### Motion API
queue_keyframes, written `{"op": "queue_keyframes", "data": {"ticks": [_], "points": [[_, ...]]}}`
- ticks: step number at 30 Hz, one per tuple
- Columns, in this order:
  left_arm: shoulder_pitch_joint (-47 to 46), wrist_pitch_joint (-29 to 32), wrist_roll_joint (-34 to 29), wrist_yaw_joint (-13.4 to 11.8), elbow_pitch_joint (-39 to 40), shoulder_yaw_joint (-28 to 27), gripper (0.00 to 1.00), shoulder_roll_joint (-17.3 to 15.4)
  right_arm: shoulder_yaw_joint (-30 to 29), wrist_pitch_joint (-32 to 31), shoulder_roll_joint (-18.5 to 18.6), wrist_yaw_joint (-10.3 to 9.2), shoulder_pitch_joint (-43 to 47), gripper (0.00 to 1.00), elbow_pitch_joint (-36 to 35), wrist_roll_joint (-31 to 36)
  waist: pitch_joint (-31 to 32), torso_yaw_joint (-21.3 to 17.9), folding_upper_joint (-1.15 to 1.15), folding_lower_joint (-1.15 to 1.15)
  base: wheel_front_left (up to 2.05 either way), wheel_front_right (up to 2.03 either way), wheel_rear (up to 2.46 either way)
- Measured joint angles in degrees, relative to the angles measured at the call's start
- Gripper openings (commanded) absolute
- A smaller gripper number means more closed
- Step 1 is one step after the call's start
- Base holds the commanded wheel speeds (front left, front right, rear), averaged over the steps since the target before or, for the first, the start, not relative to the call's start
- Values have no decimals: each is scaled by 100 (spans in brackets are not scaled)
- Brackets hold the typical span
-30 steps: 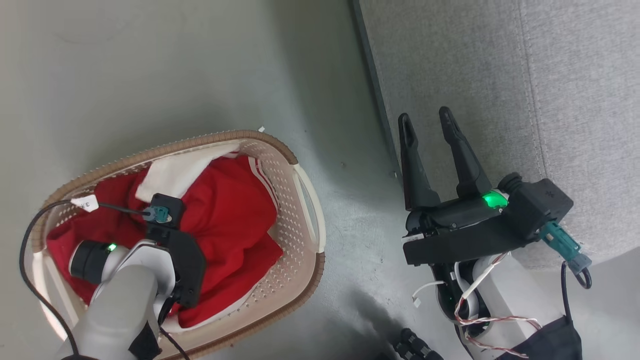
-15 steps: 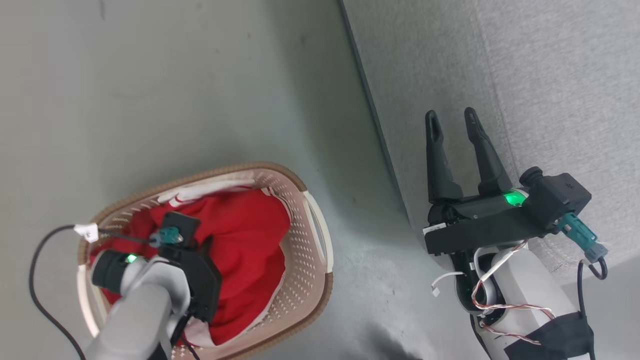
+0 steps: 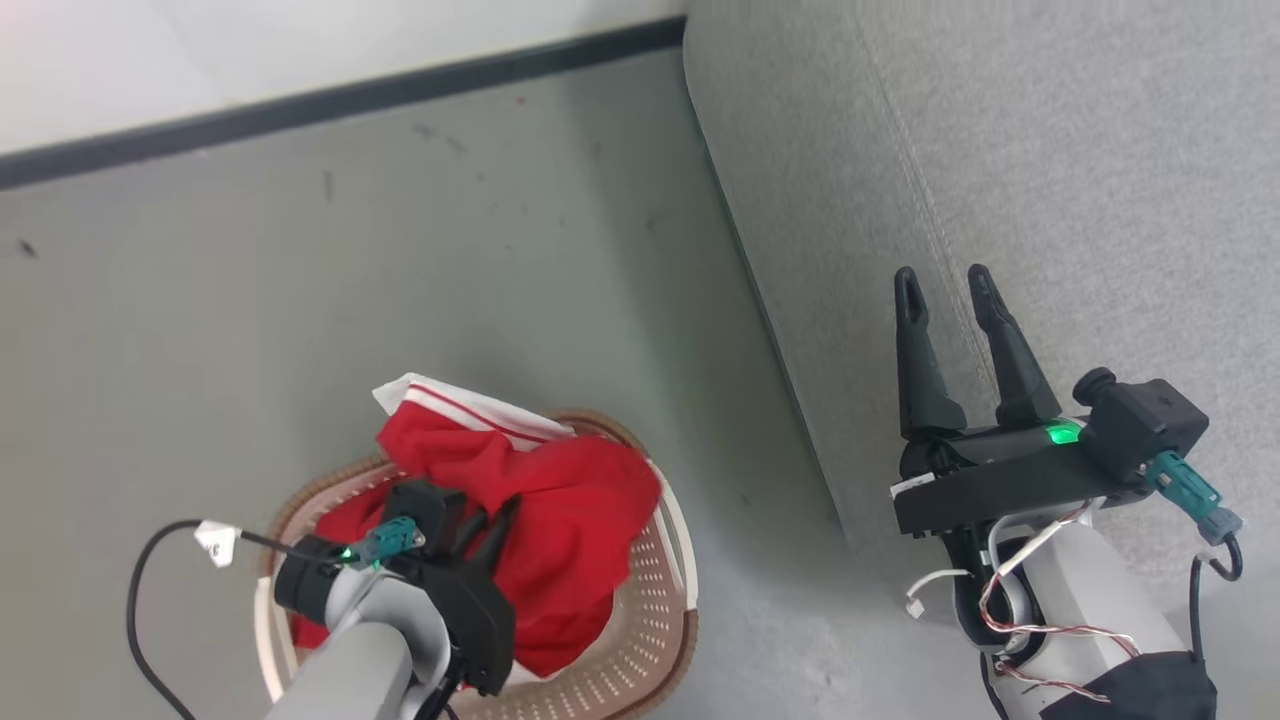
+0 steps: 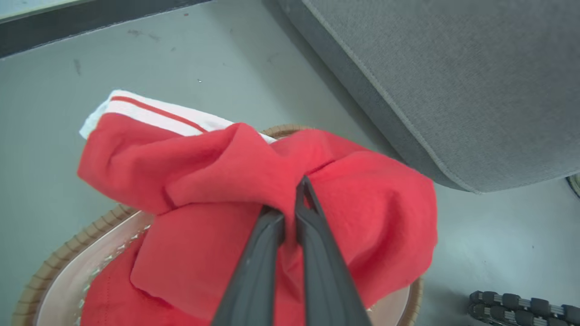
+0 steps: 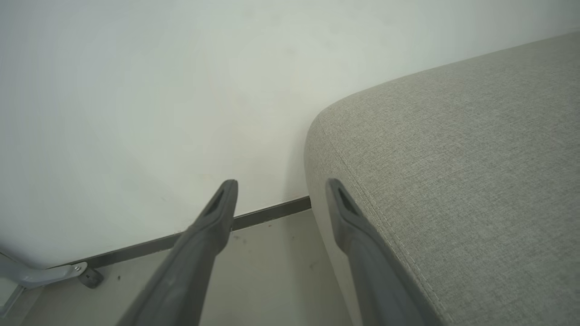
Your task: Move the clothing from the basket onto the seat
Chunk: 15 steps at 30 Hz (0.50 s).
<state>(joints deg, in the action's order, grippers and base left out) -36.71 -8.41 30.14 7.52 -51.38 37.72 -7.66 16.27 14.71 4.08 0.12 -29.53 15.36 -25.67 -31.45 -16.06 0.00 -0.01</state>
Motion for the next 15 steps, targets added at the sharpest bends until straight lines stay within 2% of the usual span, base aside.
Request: {"op": "queue_keyframes", "data": {"ticks": [15], "points": [[683, -287, 1065, 2, 1150, 522, 0, -154, -220, 0, 138, 353, 527, 100, 413, 16, 1274, 386, 0, 0, 0, 0, 0]]}}
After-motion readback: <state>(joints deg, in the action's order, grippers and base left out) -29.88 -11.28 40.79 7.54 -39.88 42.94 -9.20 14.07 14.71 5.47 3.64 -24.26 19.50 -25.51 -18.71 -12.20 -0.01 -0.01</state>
